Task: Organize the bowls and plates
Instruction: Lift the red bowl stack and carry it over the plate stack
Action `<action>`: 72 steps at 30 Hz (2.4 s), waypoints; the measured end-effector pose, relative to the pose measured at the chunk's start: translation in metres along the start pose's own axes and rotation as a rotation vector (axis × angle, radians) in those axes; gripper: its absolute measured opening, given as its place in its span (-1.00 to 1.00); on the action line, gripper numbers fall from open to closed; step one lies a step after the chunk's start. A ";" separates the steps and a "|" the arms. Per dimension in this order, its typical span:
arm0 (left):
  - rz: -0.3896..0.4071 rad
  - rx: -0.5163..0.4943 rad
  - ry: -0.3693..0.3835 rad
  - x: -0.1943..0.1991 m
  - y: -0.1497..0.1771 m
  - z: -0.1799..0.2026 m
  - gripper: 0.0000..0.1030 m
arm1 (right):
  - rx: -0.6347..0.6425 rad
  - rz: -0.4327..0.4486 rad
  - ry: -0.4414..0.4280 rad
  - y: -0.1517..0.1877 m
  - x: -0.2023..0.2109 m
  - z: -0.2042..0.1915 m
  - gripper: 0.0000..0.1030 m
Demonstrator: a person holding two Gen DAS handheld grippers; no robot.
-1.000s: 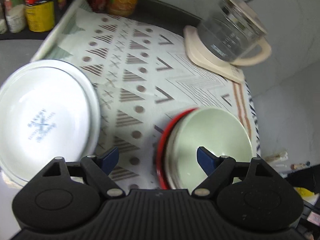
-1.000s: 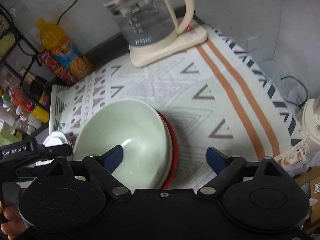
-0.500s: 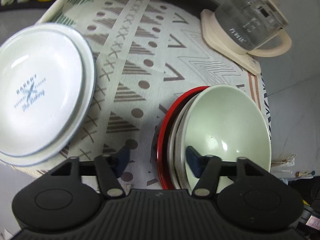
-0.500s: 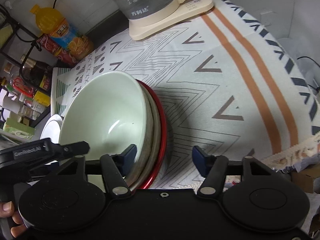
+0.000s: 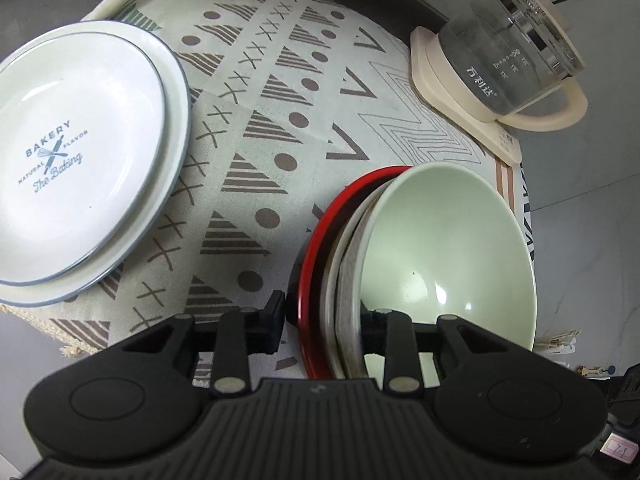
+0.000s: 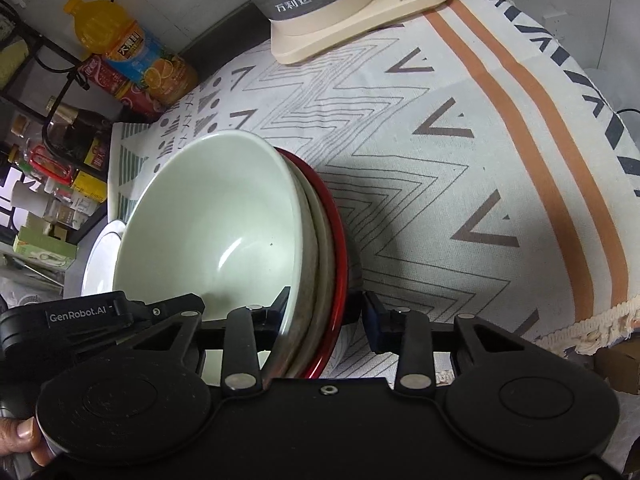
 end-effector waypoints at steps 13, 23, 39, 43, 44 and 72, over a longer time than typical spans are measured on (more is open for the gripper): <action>0.091 0.014 0.010 0.040 -0.025 -0.007 -0.42 | 0.071 0.072 -0.025 -0.015 0.018 -0.039 -0.32; 0.162 0.039 0.024 0.080 -0.043 -0.032 -0.41 | 0.125 0.119 -0.052 -0.024 0.030 -0.092 -0.32; 0.222 0.124 0.002 0.126 -0.060 -0.104 -0.40 | 0.208 0.088 -0.096 -0.017 0.012 -0.176 -0.32; 0.221 0.148 -0.005 0.132 -0.065 -0.122 -0.40 | 0.221 0.074 -0.095 -0.012 0.005 -0.194 -0.32; 0.221 0.154 -0.005 0.133 -0.067 -0.126 -0.40 | 0.223 0.070 -0.095 -0.011 0.003 -0.198 -0.32; 0.153 0.165 0.067 0.136 -0.088 -0.206 -0.34 | 0.225 0.033 -0.002 0.024 -0.040 -0.263 -0.29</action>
Point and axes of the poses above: each gripper's, at about its wrist camera, not at the fingertips, and x roughly against the way its jaws point, z to its right, y to its underside, the point moved 6 cm from there along -x, roughly the way its jaws point, and after that the axes turned 9 degrees about y, right-handed, at the moved point
